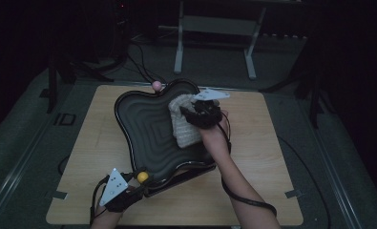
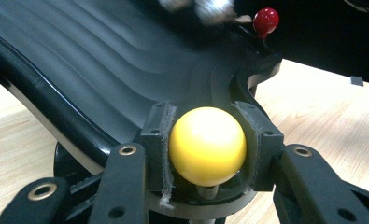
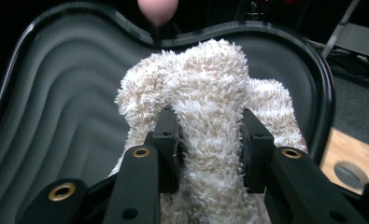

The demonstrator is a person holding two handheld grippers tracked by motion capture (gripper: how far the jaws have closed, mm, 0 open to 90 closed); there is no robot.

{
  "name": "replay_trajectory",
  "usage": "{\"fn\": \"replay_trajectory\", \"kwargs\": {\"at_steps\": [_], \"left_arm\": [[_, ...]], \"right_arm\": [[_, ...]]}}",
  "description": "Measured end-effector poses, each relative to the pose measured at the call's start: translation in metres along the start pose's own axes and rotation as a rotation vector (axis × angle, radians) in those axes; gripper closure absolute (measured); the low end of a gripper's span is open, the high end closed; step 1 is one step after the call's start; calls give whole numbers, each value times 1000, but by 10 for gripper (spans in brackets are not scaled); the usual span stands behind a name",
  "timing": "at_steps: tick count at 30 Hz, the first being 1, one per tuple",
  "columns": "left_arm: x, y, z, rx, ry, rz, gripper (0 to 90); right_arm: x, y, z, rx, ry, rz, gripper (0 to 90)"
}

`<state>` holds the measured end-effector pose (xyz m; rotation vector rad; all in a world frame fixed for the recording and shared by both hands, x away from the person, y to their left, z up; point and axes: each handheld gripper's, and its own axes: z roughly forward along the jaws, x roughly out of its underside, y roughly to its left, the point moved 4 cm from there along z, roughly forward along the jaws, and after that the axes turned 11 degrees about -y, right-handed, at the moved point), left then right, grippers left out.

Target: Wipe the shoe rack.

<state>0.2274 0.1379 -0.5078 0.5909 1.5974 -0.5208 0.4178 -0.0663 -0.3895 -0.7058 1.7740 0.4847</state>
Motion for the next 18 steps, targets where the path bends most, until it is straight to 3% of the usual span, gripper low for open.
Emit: {"fn": "replay_trajectory", "kwargs": {"at_steps": [6,8,15,18], "left_arm": [[0,0,0,2,-1,0,592],[0,0,0,1,-5,1,592],[0,0,0,6,-6,0,592],[0,0,0,4,-6,1,593]], "right_arm": [[-29,-5,21,30,-27,10,661],[-35,-7,30,39,-25,-15,662],[-36,-12,52,58,6,-11,661],[-25,-14,60,66,56,-20,660]]}}
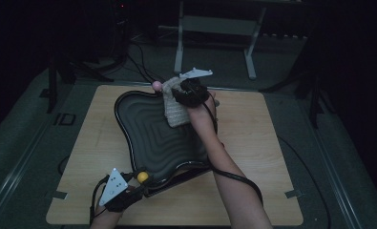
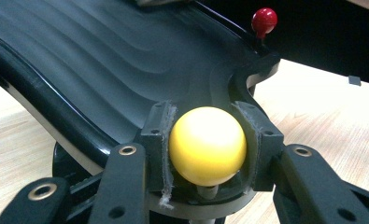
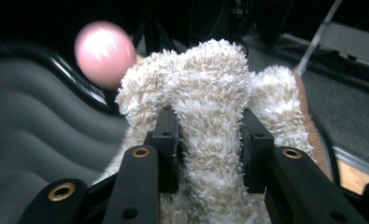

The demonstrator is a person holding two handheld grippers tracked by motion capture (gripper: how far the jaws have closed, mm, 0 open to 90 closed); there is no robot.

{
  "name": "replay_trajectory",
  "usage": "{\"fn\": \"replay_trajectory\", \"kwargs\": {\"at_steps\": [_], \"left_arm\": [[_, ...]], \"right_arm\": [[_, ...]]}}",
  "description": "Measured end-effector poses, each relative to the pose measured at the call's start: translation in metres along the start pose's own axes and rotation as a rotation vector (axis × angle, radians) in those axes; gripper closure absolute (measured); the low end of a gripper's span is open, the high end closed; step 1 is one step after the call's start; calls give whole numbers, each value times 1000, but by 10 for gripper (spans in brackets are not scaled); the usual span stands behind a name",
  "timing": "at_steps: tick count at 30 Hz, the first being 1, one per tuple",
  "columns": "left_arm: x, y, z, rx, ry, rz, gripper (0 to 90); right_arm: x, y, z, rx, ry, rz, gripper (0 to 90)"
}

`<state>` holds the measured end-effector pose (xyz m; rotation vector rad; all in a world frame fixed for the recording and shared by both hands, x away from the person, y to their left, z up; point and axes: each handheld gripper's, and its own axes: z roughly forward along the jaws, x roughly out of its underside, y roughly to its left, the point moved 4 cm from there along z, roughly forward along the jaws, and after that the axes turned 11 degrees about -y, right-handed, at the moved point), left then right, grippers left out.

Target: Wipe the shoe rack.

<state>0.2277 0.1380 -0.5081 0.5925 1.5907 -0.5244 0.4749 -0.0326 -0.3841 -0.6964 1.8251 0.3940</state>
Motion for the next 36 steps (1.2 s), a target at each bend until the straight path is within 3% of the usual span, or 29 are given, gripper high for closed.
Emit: {"fn": "replay_trajectory", "kwargs": {"at_steps": [17,21,27,36], "left_arm": [[0,0,0,-5,0,2,593],[0,0,0,-5,-1,0,592],[0,-1,0,-8,1,-3,592],[0,-1,0,-6,1,0,592]], "right_arm": [[41,-1,-29,49,36,28,666],[50,2,-38,47,45,22,667],[68,13,-54,63,65,-28,669],[89,18,-74,25,90,-42,669]]}}
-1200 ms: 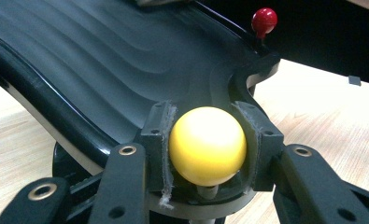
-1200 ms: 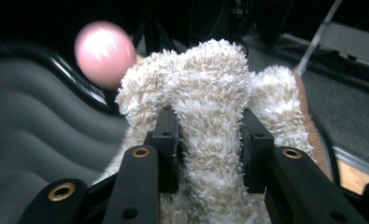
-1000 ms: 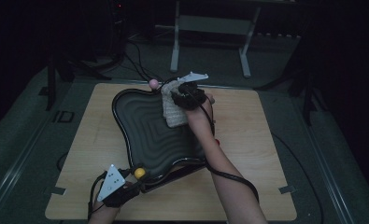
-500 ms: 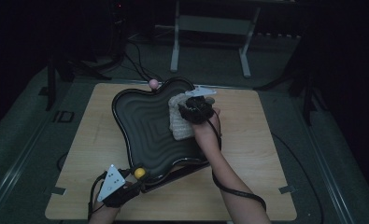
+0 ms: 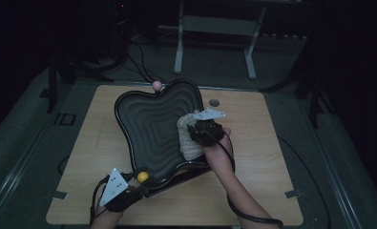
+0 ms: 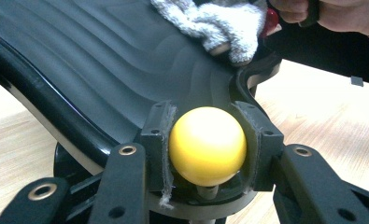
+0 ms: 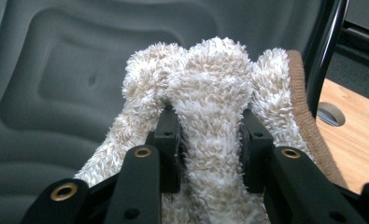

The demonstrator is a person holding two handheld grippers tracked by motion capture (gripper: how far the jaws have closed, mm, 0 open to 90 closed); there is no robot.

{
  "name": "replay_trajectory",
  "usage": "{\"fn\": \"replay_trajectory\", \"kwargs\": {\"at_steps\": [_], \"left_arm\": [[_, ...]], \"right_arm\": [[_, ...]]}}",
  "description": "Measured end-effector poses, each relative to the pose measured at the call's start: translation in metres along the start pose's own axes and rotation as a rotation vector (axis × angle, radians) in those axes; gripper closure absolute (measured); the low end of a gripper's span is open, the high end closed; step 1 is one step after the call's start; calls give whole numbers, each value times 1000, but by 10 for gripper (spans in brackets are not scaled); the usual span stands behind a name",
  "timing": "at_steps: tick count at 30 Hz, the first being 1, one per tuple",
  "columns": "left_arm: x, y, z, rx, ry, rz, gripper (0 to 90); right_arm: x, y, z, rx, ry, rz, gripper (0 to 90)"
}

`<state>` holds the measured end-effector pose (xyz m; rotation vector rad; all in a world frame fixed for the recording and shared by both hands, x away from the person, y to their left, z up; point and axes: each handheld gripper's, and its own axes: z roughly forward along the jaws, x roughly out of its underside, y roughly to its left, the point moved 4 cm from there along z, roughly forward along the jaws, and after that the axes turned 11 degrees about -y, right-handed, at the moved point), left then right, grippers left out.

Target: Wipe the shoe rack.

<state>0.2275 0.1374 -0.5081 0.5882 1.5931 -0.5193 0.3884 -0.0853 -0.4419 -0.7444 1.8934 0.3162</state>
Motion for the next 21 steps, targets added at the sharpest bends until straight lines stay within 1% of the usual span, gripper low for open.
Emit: {"fn": "replay_trajectory", "kwargs": {"at_steps": [2,4,9,12,15,18,21], "left_arm": [[0,0,0,0,2,1,593],[0,0,0,1,0,0,593],[0,0,0,-2,-2,-1,593],[0,0,0,-3,-2,0,593],[0,0,0,-4,0,1,593],[0,0,0,-4,0,1,593],[0,-1,0,-6,-3,1,593]], "right_arm": [[3,1,-2,-1,1,-10,669],[5,2,-4,-6,9,-31,669],[10,3,-9,-27,25,-35,670],[14,7,-12,-46,50,-71,675],[15,8,-15,-73,78,-91,676],[19,10,-18,-84,78,-101,676],[24,15,-21,-88,65,-118,676]]}}
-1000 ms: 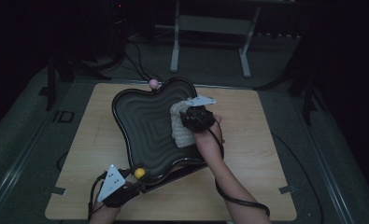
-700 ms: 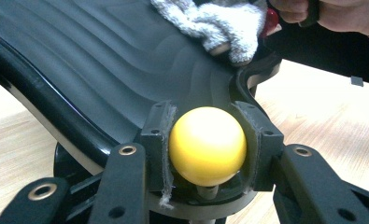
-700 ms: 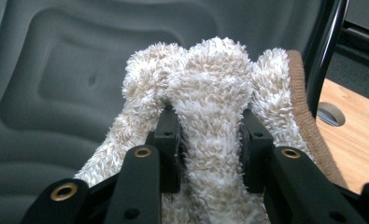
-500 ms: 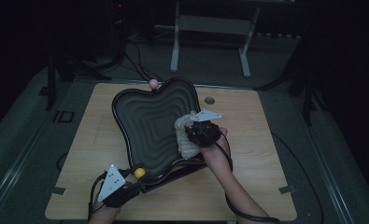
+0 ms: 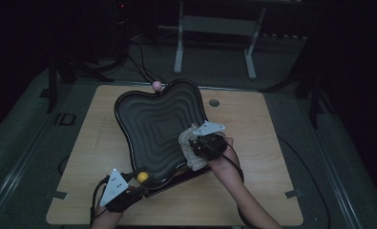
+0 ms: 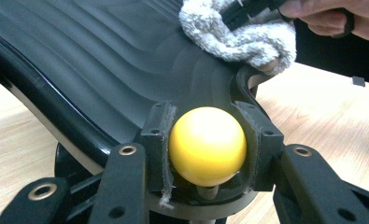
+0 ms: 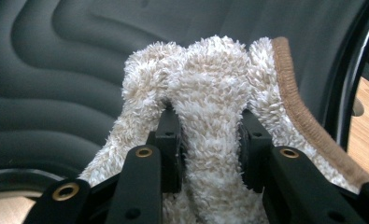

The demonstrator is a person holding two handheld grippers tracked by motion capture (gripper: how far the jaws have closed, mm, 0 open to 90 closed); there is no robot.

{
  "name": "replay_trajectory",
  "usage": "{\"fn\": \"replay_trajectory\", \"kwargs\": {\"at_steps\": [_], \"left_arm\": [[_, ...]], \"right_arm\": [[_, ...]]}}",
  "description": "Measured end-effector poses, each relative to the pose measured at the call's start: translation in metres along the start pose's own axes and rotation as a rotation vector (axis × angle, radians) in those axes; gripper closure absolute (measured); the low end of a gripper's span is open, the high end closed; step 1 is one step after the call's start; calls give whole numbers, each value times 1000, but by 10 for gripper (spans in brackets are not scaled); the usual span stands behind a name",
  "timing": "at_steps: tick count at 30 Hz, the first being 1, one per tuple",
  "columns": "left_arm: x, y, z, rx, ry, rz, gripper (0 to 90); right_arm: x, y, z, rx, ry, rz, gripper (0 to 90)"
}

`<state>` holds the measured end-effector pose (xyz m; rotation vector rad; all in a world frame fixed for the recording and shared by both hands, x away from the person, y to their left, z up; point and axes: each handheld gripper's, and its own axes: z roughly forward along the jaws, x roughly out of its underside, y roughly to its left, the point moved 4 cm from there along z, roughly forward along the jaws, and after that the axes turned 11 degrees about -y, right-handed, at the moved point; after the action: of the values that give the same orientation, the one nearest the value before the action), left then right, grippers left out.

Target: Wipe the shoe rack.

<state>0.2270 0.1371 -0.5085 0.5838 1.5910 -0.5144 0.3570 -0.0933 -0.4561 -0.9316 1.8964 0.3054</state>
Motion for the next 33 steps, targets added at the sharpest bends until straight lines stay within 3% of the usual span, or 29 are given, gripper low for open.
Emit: {"fn": "replay_trajectory", "kwargs": {"at_steps": [18,19,23,28,33], "left_arm": [[0,0,0,4,0,-2,593],[0,0,0,5,1,-2,592],[0,1,0,8,-1,-2,593],[0,1,0,6,2,-2,592],[0,0,-1,3,2,-3,592]], "right_arm": [[-1,-3,-2,-24,-52,30,670],[-6,-7,-2,-31,-71,56,668],[-18,-13,-3,-25,-102,75,668],[-42,-20,-5,-11,-142,77,667],[-69,-31,1,12,-181,108,662]]}}
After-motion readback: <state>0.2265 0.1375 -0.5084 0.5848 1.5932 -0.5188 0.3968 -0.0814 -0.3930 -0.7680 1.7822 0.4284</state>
